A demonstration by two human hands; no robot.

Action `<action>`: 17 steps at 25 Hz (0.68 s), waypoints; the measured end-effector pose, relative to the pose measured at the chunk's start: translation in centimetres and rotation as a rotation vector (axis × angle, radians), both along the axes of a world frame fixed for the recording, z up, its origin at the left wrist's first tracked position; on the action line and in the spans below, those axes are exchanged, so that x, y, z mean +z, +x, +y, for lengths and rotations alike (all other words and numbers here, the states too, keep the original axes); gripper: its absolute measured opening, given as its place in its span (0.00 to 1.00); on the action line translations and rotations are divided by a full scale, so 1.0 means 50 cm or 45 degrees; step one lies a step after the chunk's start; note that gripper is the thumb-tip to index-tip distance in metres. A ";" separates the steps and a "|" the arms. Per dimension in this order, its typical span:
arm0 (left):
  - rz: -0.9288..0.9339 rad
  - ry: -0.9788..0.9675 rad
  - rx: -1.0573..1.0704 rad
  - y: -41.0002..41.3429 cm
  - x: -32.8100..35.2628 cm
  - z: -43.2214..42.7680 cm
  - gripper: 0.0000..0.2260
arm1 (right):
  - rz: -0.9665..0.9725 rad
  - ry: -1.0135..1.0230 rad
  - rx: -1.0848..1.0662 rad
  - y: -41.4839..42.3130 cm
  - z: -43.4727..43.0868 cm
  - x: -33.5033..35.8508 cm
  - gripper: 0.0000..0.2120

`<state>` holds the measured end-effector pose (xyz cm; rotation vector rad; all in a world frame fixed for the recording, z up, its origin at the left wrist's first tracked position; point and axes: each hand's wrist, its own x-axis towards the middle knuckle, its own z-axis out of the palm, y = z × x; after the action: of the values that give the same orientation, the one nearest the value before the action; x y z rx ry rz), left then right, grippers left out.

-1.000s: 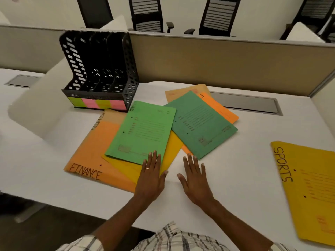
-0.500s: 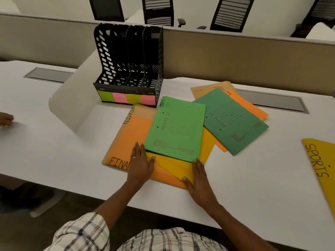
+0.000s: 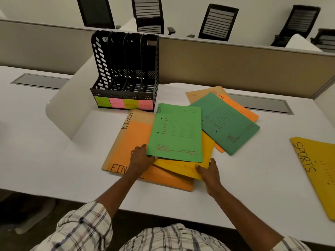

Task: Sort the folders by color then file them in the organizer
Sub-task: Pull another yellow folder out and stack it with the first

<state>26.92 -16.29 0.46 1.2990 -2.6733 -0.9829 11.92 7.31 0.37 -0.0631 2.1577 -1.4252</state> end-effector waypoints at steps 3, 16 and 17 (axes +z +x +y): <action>0.086 0.122 -0.004 -0.007 0.009 -0.004 0.26 | -0.037 0.016 -0.042 -0.021 0.011 0.004 0.30; 0.409 0.566 0.264 0.061 0.046 0.024 0.19 | -0.485 -0.336 0.024 -0.068 0.080 0.157 0.22; 0.450 0.704 0.278 0.075 0.059 0.025 0.20 | -0.504 -0.328 0.052 -0.065 0.089 0.170 0.22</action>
<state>30.68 -15.03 3.41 1.2867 -2.0196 -1.7954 8.67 11.74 8.89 0.0742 1.6403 -1.5374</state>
